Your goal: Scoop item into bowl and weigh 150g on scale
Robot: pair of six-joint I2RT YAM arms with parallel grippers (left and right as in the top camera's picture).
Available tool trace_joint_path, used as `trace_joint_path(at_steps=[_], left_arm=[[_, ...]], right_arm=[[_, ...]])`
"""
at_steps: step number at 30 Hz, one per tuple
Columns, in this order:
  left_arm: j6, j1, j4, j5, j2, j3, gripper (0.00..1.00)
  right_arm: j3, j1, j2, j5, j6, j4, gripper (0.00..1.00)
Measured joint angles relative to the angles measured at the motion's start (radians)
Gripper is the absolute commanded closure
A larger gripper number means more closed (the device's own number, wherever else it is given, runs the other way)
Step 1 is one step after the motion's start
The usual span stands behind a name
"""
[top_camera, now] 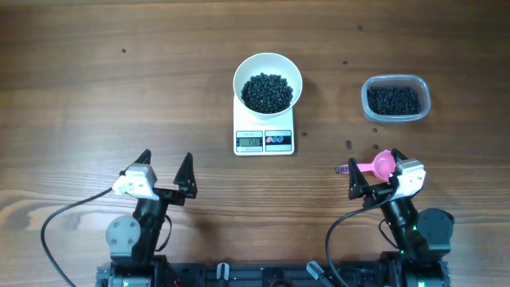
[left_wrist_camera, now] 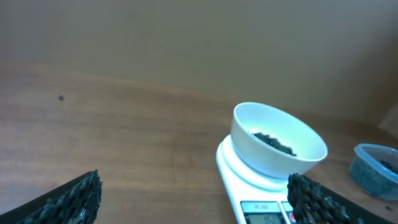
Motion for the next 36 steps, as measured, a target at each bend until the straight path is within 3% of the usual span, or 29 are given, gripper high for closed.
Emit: trace_joint_path(at_steps=[36], left_arm=[[-0.002,-0.009,-0.001,-0.047,0.0,-0.01,0.0]], right_arm=[[0.0,0.0,0.0,0.0,0.0,0.0,0.0]])
